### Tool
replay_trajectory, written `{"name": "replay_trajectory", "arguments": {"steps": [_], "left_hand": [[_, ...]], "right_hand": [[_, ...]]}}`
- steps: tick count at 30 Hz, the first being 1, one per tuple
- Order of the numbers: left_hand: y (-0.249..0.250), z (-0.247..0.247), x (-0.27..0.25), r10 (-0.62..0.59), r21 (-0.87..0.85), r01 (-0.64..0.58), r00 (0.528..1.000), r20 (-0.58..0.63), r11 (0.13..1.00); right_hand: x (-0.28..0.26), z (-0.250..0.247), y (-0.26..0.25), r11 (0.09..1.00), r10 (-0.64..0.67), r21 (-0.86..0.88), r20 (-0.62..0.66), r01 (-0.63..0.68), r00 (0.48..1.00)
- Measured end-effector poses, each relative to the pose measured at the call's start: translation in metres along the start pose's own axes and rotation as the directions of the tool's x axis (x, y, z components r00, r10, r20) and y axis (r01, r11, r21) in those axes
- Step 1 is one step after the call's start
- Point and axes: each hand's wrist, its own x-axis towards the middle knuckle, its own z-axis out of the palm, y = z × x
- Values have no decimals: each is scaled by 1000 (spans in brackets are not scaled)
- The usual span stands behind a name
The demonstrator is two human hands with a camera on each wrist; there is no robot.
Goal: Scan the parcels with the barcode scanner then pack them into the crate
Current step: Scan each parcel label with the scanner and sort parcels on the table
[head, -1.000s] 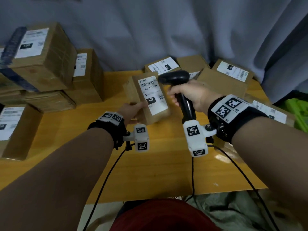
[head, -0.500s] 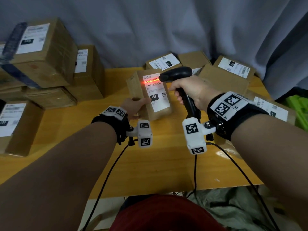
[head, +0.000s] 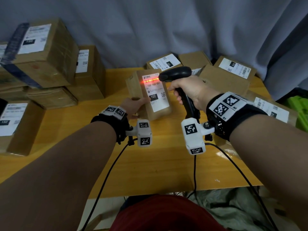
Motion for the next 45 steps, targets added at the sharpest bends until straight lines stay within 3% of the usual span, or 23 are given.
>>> {"name": "replay_trajectory", "arguments": {"steps": [19, 23, 27, 32, 38, 41, 45], "left_hand": [[2, 5, -3, -8, -10, 7, 999, -31, 1000], [-2, -4, -3, -7, 9, 8, 998, -56, 1000], [-17, -28, -5, 15, -1, -15, 1000, -15, 1000], [-53, -94, -5, 10, 56, -8, 999, -42, 998], [-96, -209, -5, 18, 216, 14, 989, -149, 976], [-109, -262, -4, 39, 401, 25, 988, -151, 916], [-116, -314, -4, 171, 664, -3, 967, -189, 748]], "right_hand": [[1, -6, 0, 1000, -15, 28, 19, 14, 1000], [10, 0, 4, 1000, -19, -5, -5, 19, 1000], [23, 20, 15, 996, -7, 93, 0, 7, 1000], [36, 82, 28, 994, 74, 78, 81, -80, 994], [40, 204, 24, 987, 159, -24, 258, -158, 953], [44, 265, 19, 990, 144, -54, 298, -134, 944], [46, 327, 11, 993, 118, -26, 330, -116, 937]]}}
